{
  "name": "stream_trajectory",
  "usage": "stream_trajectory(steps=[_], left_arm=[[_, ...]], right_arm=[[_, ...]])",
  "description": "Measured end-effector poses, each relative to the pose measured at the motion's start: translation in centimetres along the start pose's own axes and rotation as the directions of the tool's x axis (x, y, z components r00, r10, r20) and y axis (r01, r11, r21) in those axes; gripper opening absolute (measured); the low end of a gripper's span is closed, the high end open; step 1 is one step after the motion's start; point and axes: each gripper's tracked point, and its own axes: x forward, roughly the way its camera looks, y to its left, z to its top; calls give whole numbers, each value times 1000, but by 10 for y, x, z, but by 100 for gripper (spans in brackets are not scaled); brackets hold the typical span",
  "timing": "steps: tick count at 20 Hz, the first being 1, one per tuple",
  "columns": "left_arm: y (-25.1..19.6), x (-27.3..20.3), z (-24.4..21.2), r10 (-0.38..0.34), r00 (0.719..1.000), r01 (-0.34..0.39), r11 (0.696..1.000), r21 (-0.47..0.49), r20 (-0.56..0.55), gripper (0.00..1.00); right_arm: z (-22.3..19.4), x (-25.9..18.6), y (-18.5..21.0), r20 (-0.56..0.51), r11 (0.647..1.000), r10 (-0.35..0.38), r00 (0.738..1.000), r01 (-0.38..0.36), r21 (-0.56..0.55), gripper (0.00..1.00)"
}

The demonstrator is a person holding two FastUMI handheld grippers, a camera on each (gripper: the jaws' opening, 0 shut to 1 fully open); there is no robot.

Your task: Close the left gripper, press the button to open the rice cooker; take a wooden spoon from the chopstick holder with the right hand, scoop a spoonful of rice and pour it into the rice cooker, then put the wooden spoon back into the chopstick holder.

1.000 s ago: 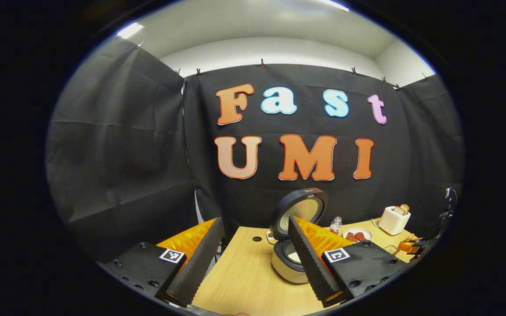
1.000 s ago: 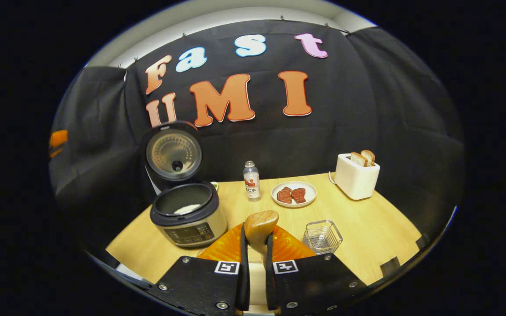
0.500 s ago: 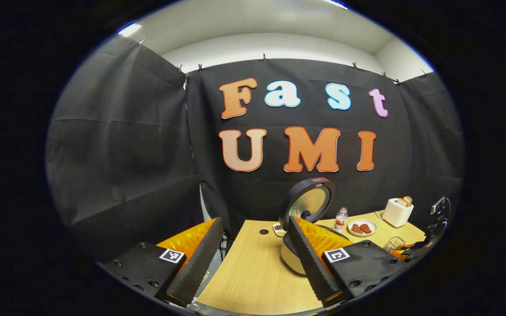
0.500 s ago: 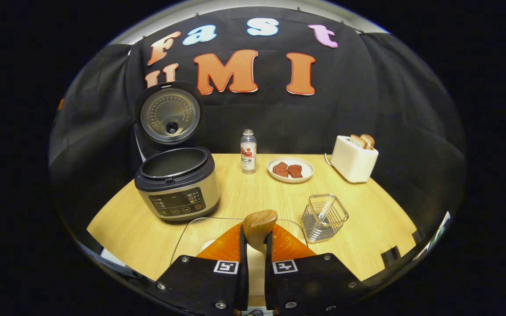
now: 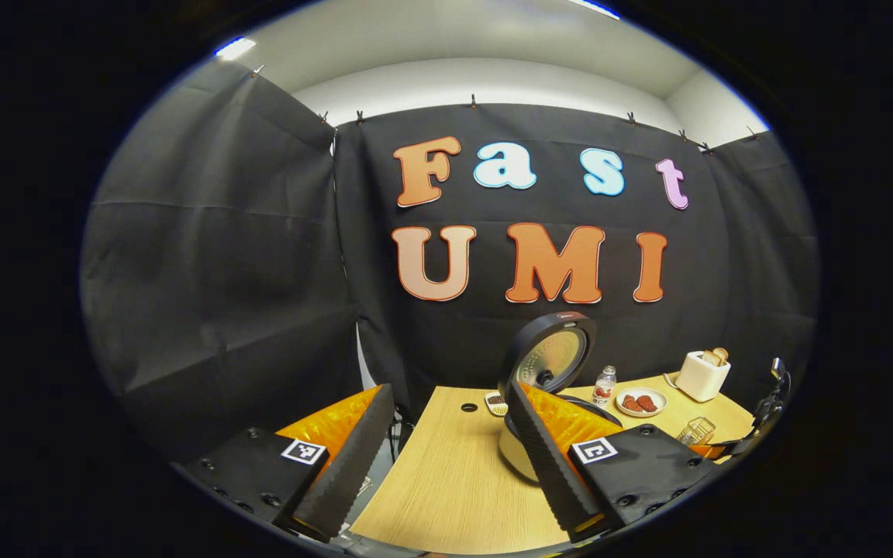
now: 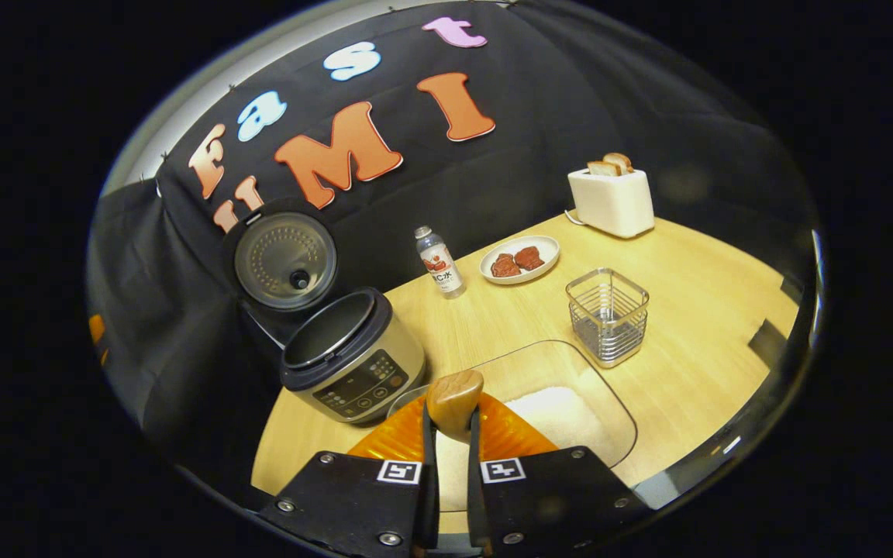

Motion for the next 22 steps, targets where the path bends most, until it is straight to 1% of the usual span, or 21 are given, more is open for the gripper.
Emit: stream_trajectory(steps=[4, 6, 8, 11, 12, 16, 17, 19, 20, 22], left_arm=[[-5, 1, -2, -25, 1000, 25, 1000, 1, -10, 97], [-4, 2, -1, -27, 1000, 27, 1000, -1, -8, 97], [-3, 2, 1, -27, 1000, 27, 1000, -8, -4, 97], [-5, 0, 0, -33, 999, 32, 999, -17, -4, 97], [-6, 0, 0, -34, 999, 34, 999, -19, -4, 97], [-9, -3, 3, -43, 999, 43, 999, -25, 4, 97], [-11, -4, 4, -46, 999, 46, 999, -27, 7, 97], [-12, -4, 6, -50, 999, 51, 998, -27, 15, 100], [-12, -5, 7, -52, 998, 52, 998, -28, 19, 97], [-14, -4, 9, -54, 998, 55, 998, -30, 25, 97]], right_arm=[[-1, 3, -5, 0, 987, 33, 999, -33, 159, 14], [0, 4, -13, 4, 962, 42, 999, -41, 272, 14], [-2, 3, -19, 8, 928, 56, 998, -55, 370, 14], [-5, 5, -24, 7, 882, 58, 998, -54, 468, 13], [-5, 3, -28, 7, 862, 60, 998, -55, 505, 13], [5, -5, -41, 43, 752, 66, 997, -78, 655, 13], [7, -8, -45, 54, 731, 64, 996, -84, 677, 14], [14, -15, -50, 75, 706, 57, 996, -93, 702, 13], [19, -19, -53, 83, 695, 53, 995, -97, 712, 13], [29, -25, -55, 103, 669, 51, 993, -110, 735, 13]])
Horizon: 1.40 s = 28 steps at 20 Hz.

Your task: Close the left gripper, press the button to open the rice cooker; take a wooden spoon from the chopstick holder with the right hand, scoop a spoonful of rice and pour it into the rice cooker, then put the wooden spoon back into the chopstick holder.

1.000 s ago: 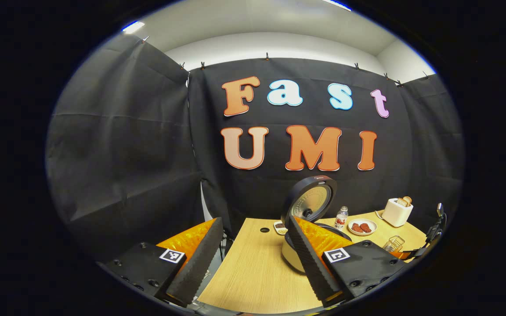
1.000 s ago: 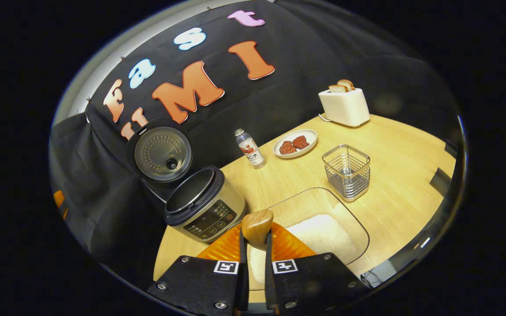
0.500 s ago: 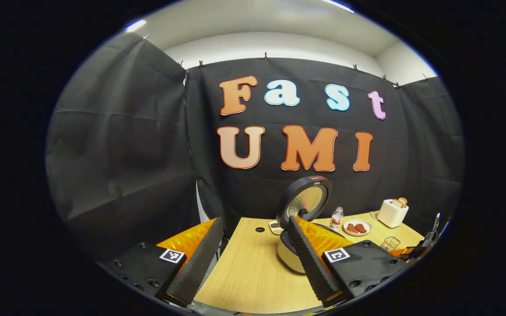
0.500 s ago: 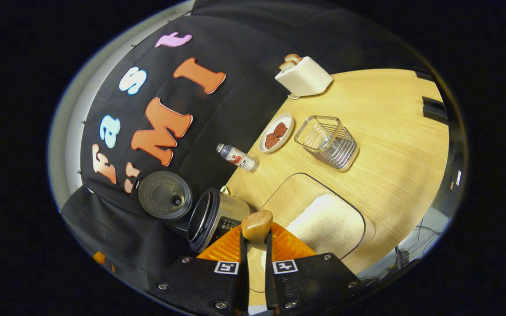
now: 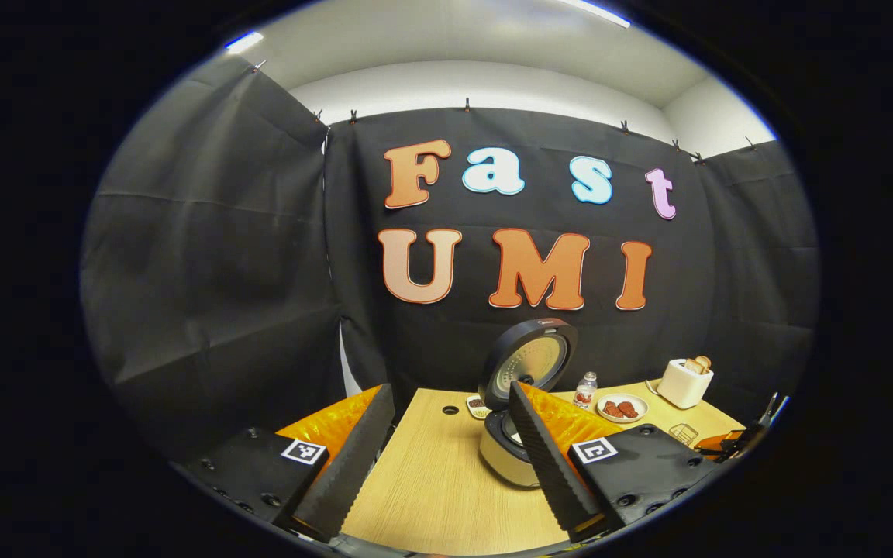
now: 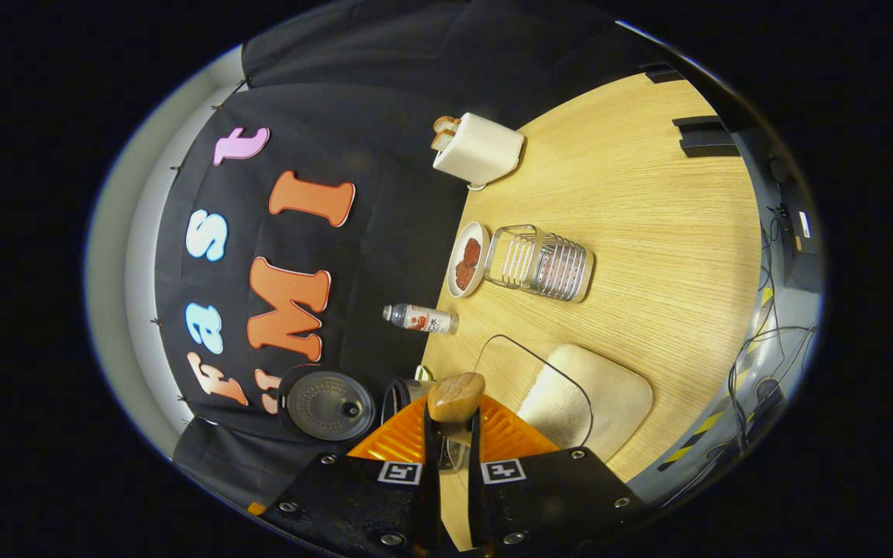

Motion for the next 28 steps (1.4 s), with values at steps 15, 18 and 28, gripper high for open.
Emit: stream_trajectory(steps=[15, 18, 28], left_arm=[[-4, -4, 10, -3, 1000, 4, 999, -34, 28, 100], [-4, -3, 8, -3, 1000, 4, 999, -35, 26, 97], [3, -3, 2, 30, 999, -29, 999, -44, 11, 99]], right_arm=[[18, -13, 80, -11, 987, 72, 997, -70, 147, 14], [18, -7, 105, -22, 984, 94, 995, -89, 153, 14], [0, 50, 187, -91, 985, 139, 986, -128, 114, 14]])
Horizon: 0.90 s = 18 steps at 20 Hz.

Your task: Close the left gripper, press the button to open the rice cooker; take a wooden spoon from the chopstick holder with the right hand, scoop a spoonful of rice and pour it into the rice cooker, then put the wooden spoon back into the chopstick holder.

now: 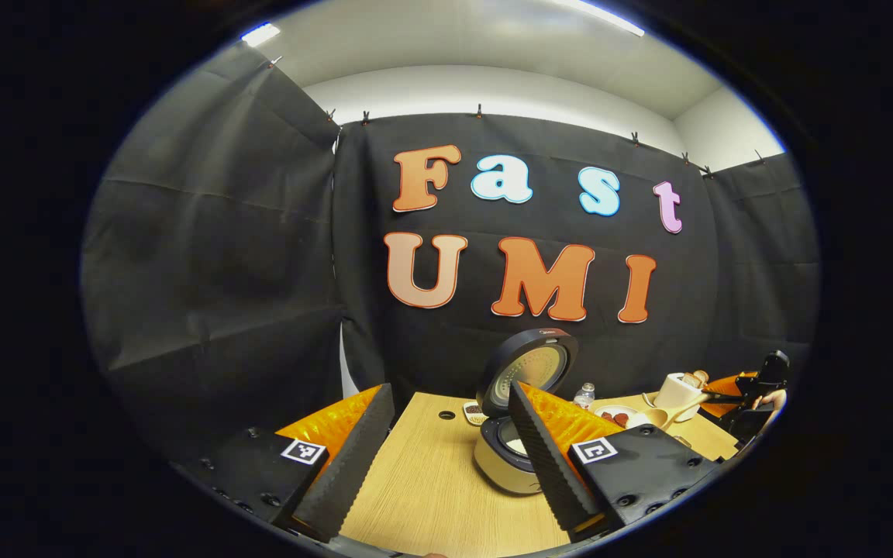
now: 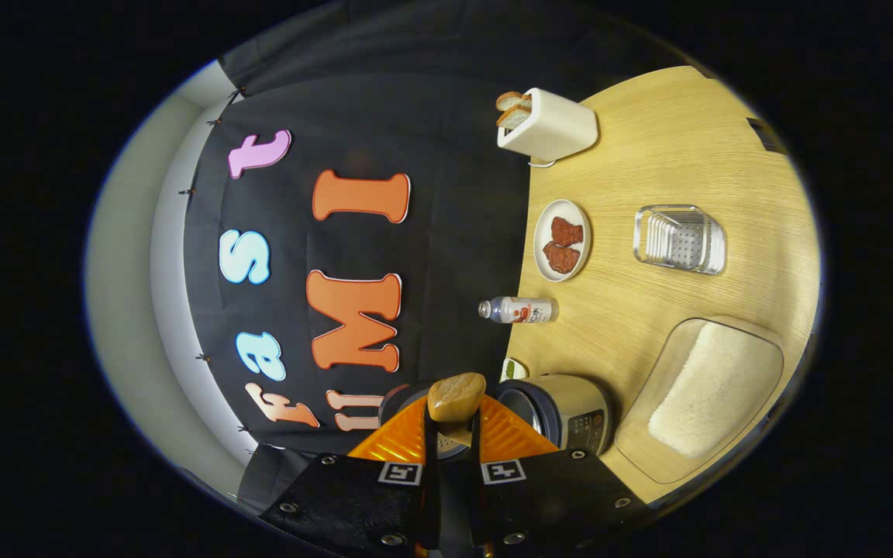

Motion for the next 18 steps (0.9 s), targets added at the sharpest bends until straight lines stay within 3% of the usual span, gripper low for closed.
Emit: stream_trajectory(steps=[9, 18], left_arm=[[23, 13, -6, 73, 997, -73, 997, 1, -28, 99], [24, 20, -9, 93, 995, -93, 996, 0, -34, 98]], right_arm=[[-26, 82, 40, -37, 988, 1, 999, -7, -157, 14], [-33, 105, 59, 1, 901, 26, 1000, -23, -433, 13]])
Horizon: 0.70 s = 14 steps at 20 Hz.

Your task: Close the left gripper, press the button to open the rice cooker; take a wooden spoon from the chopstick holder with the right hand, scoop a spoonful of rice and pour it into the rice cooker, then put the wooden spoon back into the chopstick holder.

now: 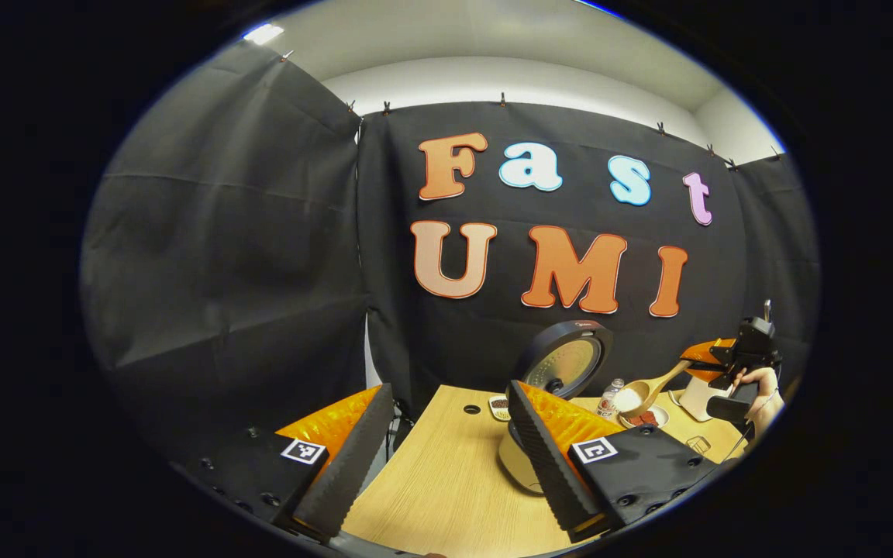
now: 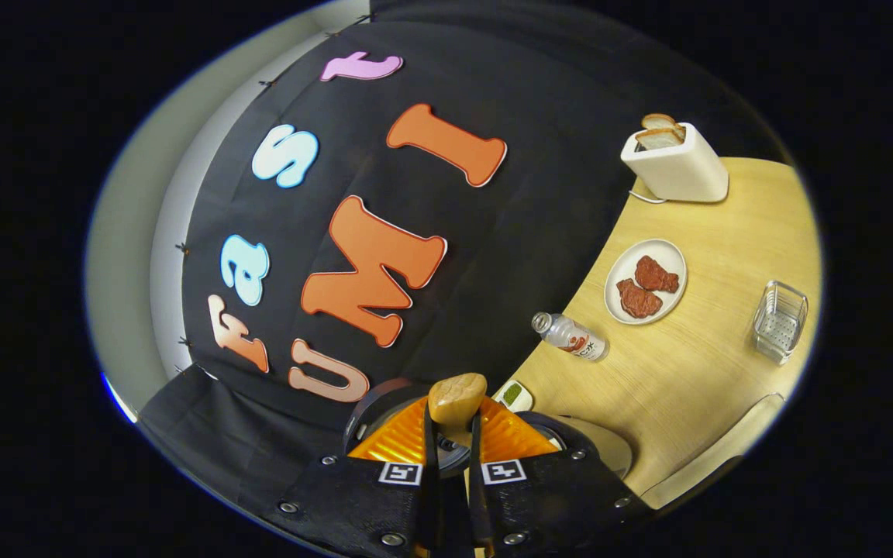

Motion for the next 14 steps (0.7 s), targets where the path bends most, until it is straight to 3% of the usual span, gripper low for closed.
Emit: stream_trajectory(steps=[14], left_arm=[[-1, -2, 4, 5, 1000, -5, 1000, -5, 17, 98]], right_arm=[[-6, 3, 35, 8, 980, 74, 997, -71, -184, 13]])
